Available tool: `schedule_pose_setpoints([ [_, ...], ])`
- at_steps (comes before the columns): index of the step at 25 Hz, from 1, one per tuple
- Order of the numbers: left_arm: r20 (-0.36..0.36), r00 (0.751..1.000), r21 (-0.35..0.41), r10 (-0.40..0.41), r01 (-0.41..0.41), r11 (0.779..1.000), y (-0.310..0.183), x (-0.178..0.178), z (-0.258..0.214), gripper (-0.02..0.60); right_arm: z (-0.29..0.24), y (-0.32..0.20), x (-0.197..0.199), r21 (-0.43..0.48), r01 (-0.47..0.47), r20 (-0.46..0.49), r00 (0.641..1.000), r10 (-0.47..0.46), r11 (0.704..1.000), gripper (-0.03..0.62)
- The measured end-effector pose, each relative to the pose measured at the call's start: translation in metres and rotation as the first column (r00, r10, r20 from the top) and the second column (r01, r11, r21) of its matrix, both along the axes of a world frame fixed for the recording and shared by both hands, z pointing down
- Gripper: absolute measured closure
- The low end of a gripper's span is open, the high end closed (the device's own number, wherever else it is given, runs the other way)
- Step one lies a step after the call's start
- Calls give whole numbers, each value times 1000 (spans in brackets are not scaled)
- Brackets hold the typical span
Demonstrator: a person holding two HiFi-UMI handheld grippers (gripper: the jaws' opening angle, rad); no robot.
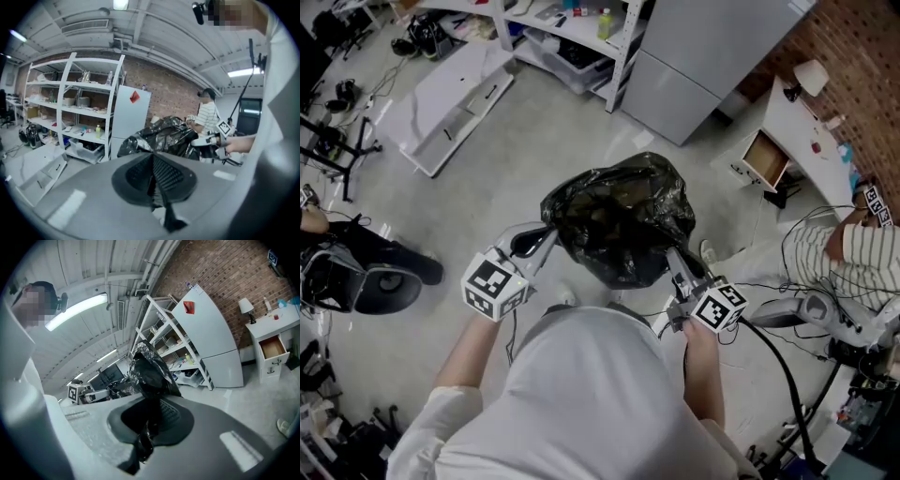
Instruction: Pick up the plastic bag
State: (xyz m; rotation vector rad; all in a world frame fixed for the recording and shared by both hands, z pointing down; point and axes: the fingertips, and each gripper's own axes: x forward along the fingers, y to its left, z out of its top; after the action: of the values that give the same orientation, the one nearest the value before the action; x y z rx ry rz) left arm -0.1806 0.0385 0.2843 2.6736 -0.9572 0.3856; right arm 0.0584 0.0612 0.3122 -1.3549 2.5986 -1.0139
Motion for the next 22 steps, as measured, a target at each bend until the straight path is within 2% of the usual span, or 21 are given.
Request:
schedule_pose_setpoints([
  [3,19,1000,16,2,-2,1000,1,6,-4,575,-4,-2,-1,17,6,-13,1000,-6,1000,592],
  [11,12,1000,28,25,-25,999,6,30,-3,575,0,-1,3,26,14,-7,1000,-14,1000,592],
  [22,35,999,40,29,-30,999,-5,62,-2,575,-1,-14,34,35,21,-4,1000,-21,999,592],
])
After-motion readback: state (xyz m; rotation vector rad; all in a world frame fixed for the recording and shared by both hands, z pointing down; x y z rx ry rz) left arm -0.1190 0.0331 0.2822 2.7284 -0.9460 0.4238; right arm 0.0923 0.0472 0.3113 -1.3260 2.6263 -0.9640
